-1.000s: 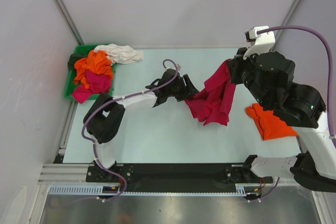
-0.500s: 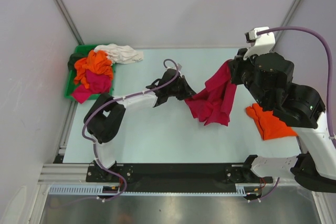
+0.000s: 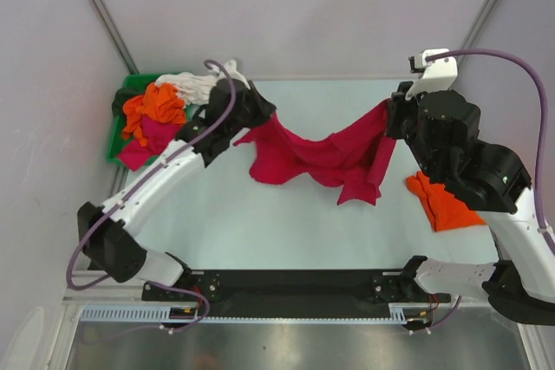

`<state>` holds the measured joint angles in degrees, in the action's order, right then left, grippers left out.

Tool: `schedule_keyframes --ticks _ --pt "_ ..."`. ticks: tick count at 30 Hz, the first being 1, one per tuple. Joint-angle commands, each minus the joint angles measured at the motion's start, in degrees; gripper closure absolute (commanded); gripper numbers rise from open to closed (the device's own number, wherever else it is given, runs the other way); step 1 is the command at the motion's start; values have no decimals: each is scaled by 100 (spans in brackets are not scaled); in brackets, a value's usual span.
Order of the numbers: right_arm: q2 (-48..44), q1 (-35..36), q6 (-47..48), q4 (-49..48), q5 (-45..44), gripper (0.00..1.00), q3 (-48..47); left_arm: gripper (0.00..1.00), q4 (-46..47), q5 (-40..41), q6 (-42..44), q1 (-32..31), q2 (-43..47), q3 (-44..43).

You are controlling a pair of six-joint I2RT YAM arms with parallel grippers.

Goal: Fold and stack the t-shirts
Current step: Flatten out the tshirt

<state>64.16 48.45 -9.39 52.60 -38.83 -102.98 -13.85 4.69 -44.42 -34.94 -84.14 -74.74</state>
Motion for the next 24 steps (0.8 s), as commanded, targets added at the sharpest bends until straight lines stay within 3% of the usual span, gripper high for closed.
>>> schedule_keyframes --ticks 1,5,9,12,19,24 --pt "-36 -370 -19 -461 -239 100 129 100 -987 1208 837 242 723 -1067" --pt "183 -1090 -247 -496 -73 100 94 100 -1751 1692 1093 426 1048 -1858" --pt "62 -1092 -29 -1195 -239 100 41 100 -2236 1992 1339 435 1233 -2762" --pt "341 -1197 78 -1139 -265 100 -160 100 -2526 2159 1489 435 1356 -3185" --pt "186 -1172 -11 -1313 7 100 -354 100 -2746 2326 1516 427 1830 -3064" --pt "-158 -793 454 -1683 -537 100 -301 100 -2922 2510 1673 321 2296 -2915"
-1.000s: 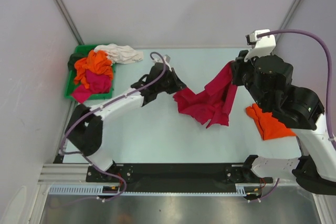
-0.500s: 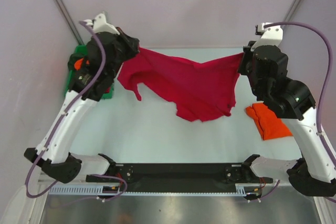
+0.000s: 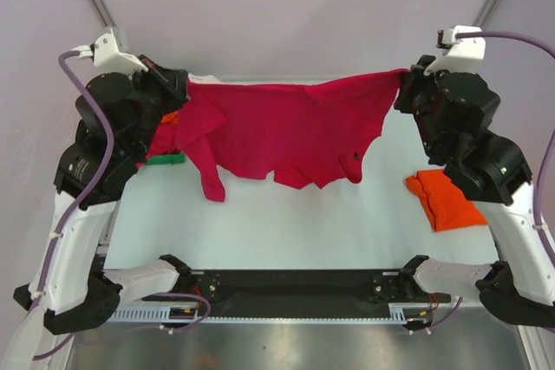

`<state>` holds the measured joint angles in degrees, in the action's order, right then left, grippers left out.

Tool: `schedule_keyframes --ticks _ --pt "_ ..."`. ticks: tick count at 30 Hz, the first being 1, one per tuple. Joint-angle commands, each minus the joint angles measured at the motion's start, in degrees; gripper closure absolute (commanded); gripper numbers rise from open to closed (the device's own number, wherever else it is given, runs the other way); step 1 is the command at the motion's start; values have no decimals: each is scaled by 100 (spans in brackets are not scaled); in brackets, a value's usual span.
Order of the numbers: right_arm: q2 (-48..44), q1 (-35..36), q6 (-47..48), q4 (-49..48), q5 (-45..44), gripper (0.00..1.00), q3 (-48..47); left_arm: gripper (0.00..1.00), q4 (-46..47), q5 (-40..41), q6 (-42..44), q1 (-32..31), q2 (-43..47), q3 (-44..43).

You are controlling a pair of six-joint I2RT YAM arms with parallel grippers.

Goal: Fold and stack the t-shirts
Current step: Flatten out the tshirt

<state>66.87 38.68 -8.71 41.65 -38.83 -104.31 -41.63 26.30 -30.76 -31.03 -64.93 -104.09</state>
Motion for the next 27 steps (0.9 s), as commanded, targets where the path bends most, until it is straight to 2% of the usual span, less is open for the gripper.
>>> schedule_keyframes --ticks 1,5,9,13,19,27 --pt "-403 236 527 -588 -573 100 -229 100 -240 427 369 -175 402 3" --pt "-271 324 528 -386 -591 100 -529 100 -460 876 650 -447 498 -67" --pt "-446 334 572 -552 -626 100 -143 100 -610 1261 904 -597 674 126" --pt "-473 342 704 -501 -696 100 -273 100 -873 1649 1090 -852 823 170" --pt "-473 404 730 -333 -696 100 -424 100 -1111 1641 1055 -923 1078 196" --pt "-684 386 581 -386 -696 100 253 100 -654 1738 1125 -923 1280 1364"
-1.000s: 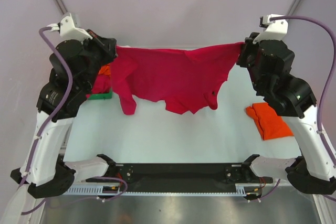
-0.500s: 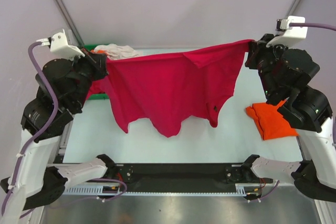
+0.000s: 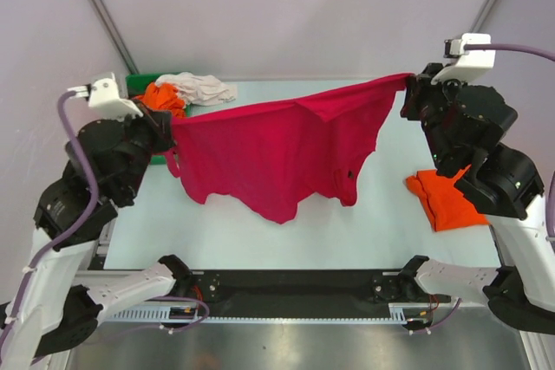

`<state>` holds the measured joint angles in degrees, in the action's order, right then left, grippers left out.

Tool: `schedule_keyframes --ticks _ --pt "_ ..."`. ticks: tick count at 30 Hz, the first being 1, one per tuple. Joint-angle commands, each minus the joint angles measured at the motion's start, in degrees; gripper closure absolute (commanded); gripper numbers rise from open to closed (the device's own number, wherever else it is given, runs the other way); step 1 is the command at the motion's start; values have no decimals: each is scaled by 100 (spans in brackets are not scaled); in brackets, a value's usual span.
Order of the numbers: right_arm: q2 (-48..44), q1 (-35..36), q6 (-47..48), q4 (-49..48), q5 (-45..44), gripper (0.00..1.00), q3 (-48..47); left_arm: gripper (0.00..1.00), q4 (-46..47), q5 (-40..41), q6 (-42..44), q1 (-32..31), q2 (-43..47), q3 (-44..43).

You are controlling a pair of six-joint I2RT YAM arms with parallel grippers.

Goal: Fold and stack the t-shirts
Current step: Flatten out the tshirt

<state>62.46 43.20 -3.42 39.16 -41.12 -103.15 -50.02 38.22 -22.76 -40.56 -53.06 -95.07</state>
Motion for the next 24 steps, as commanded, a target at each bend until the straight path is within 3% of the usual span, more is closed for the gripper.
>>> schedule_keyframes --ticks 1,14,24 --pt "-269 -75 69 -128 -475 100 172 100 212 520 317 30 111 567" --pt "-497 179 246 144 -660 100 -460 100 -51 196 387 -119 331 -565" --pt "-1200 215 219 469 -845 100 234 100 -306 -60 597 -119 1130 242"
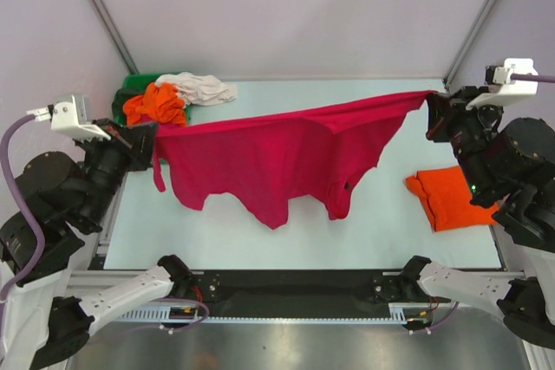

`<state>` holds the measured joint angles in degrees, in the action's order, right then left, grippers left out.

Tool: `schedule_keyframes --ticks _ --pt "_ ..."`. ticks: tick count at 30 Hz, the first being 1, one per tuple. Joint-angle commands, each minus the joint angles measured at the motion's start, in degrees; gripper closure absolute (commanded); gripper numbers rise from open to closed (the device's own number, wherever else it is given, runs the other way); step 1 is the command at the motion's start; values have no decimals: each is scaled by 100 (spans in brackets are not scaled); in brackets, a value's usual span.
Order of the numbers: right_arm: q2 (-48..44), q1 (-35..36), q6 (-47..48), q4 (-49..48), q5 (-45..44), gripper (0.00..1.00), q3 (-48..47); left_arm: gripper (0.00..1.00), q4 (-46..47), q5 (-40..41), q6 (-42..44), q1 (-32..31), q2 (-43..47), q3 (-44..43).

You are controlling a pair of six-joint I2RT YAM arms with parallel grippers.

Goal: Fold and stack the t-shirts
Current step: Flatten out the tshirt

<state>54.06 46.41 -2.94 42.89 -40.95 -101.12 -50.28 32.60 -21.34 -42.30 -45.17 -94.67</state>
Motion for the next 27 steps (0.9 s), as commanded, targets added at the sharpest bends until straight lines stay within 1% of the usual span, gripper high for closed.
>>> schedule_keyframes --ticks 1,5,7,8,9,10,13,14,16,17,18,20,21,23,24,25,26,27 --pt "-379 -106 171 149 -871 100 31 100 -367 476 464 56 359 265" --pt "-344 -115 180 290 -985 100 154 100 -430 449 438 56 395 441" --pt "-265 -115 197 229 -1003 100 312 100 -299 501 438 56 342 624" --pt "-239 -115 223 28 -1064 100 399 100 -185 597 447 56 307 713" --pt "-195 -124 276 -104 -1090 100 609 100 -27 625 490 56 272 818" --pt "-55 -254 276 -219 -1056 100 672 100 366 660 560 56 176 1010" --pt "462 -825 198 -474 -381 100 734 100 1026 800 824 73 -263 1074" --pt "595 -896 223 -736 -361 100 760 100 1168 792 912 117 -673 1039" --pt "929 -1046 145 -887 -282 100 621 100 1484 600 1044 257 -1097 838" --pt "1226 -1151 110 -1019 -99 100 550 100 1564 477 1053 510 -1447 767" --pt "1412 -1283 57 -1063 -80 100 463 100 1635 180 1001 661 -1634 705" --pt "1885 -1459 -4 -1177 86 100 138 100 1907 1 1027 968 -2072 529" --pt "2045 -1668 -109 -1195 139 100 15 100 1969 -8 1114 1022 -2214 459" --pt "2379 -1811 -172 -1204 245 100 -353 100 2101 10 1255 1101 -2557 108" --pt "2659 -1855 -137 -1239 237 100 -477 100 2101 1 1377 1119 -2863 -58" --pt "2827 -1846 -84 -1274 228 100 -618 100 2110 1 1422 1128 -3023 -434" --pt "2986 -1846 -49 -1292 167 100 -1046 100 2110 1 1483 1128 -3146 -629" --pt "3266 -1855 -14 -1275 157 100 -1241 100 2119 -8 1597 1128 -3391 -840"
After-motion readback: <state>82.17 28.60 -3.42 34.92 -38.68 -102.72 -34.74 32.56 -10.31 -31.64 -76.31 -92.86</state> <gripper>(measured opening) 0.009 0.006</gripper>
